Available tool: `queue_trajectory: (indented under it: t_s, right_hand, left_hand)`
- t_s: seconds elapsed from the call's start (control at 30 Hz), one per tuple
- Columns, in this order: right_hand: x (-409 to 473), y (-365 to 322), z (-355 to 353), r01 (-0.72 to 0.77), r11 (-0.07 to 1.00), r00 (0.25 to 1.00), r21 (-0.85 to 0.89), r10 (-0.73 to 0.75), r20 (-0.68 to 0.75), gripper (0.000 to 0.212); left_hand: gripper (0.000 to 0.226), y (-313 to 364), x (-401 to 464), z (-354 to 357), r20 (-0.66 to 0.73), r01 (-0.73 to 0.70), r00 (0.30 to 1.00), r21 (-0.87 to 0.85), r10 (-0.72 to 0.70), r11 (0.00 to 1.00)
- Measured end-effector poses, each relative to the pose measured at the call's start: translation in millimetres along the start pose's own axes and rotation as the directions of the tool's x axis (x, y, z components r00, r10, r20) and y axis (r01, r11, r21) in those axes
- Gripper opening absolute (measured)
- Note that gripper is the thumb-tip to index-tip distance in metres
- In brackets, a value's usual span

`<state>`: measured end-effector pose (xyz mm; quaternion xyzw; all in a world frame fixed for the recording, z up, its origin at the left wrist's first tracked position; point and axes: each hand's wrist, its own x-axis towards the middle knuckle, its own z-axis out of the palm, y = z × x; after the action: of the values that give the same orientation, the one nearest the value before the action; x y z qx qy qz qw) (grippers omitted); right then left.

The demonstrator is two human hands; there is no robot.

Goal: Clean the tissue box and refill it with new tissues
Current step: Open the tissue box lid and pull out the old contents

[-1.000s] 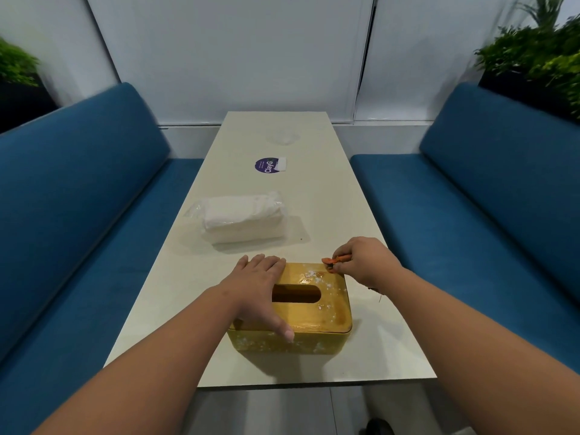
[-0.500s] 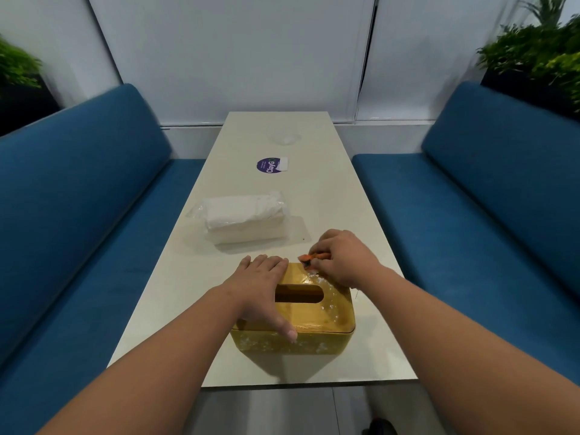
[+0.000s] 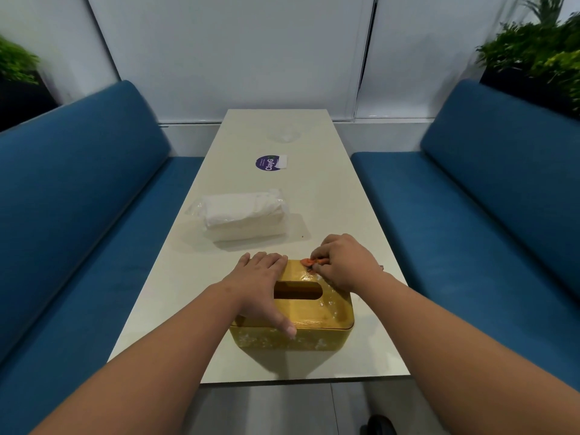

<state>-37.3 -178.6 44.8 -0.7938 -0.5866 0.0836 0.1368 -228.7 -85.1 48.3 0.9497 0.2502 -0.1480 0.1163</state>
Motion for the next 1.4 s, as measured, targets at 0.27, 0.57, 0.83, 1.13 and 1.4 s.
queue_trajectory:
  t_s: [0.27,0.57,0.83,1.13,1.4]
  right_hand:
    - [-2.3,10.8,-5.9,-0.036,0.999,0.999,-0.030,0.036,0.002,0.029]
    - [-13.2,25.1,-16.8,-0.062,0.998,0.998,-0.002,0.062,0.032,0.027]
    - [-3.0,-13.1,-11.6,0.011,1.000,0.999,-0.002,-0.011,-0.051,0.026]
    - [-15.4,7.3,-2.0,-0.072,0.997,0.997,-0.036,0.072,-0.005,0.031]
    - [-13.5,-15.6,7.2,-0.016,0.999,0.999,-0.044,0.015,-0.036,0.028]
  left_hand:
    - [0.140,-0.6,0.9,1.2,-0.001,0.005,1.000,-0.003,-0.005,1.000]
    - [0.142,-3.8,2.4,4.1,-0.004,0.001,1.000,-0.001,-0.001,1.000]
    - [0.141,-1.3,2.3,2.4,0.010,0.018,1.000,-0.005,-0.018,1.000]
    - [0.140,-2.4,2.2,3.2,0.010,0.010,1.000,-0.007,-0.009,1.000]
    - [0.141,-1.5,3.3,3.3,0.005,0.012,1.000,-0.002,-0.012,1.000]
